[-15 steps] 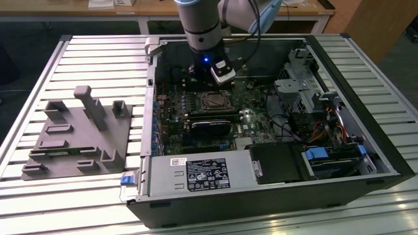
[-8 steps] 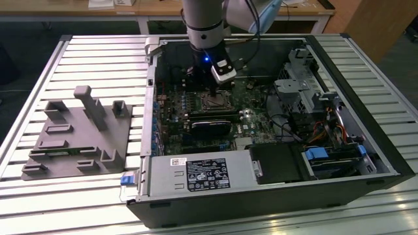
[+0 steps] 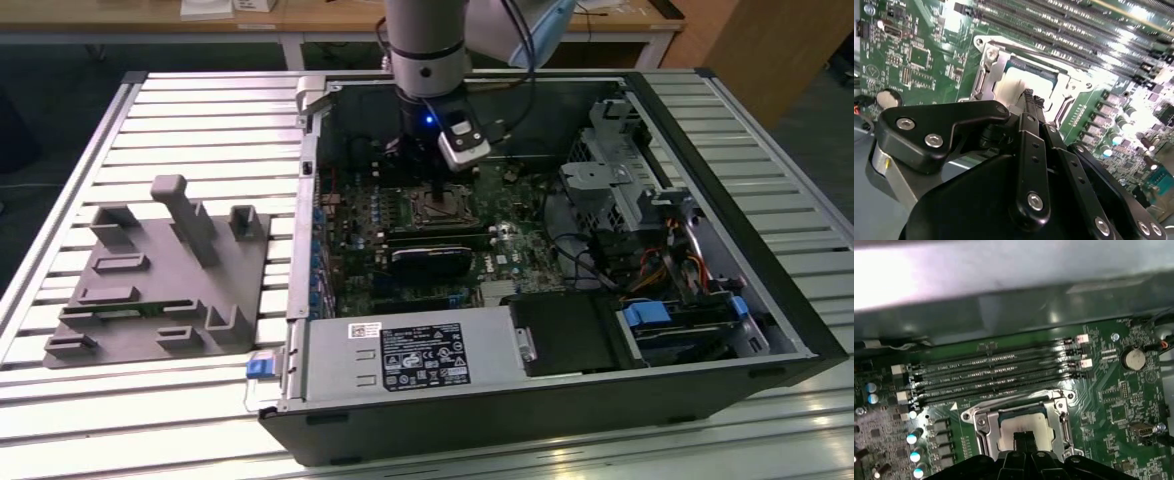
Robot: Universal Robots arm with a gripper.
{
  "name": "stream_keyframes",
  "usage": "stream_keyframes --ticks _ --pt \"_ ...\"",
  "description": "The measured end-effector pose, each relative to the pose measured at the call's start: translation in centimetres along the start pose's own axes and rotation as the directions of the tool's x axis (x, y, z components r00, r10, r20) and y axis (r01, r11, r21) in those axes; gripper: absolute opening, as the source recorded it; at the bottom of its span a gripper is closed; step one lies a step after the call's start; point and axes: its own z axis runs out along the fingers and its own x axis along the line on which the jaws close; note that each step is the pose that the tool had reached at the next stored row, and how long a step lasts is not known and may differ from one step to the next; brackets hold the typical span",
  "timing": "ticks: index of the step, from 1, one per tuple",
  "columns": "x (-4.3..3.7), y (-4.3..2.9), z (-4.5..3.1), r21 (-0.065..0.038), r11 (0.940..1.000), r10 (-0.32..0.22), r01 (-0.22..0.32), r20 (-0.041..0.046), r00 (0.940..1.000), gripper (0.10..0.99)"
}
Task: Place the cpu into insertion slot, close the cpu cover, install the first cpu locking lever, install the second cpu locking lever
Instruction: 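Install the first cpu locking lever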
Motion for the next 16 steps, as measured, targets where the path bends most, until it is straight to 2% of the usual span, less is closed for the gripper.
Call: stream_keyframes --ticks 3,7,14,16 --pt "-0.25 0.04 0.05 0.017 0.9999 0.000 0.000 -0.0070 1.0000 0.106" --pt "-0.47 0.03 0.11 0.028 0.9996 0.001 -0.001 -0.0118 0.9999 0.106" --pt "-0.66 0.04 0.11 0.030 0.9996 0.003 -0.003 -0.0131 0.9999 0.106" --pt "-0.69 0.04 -0.15 0.030 0.9996 0.003 -0.003 -0.0131 0.9999 0.106"
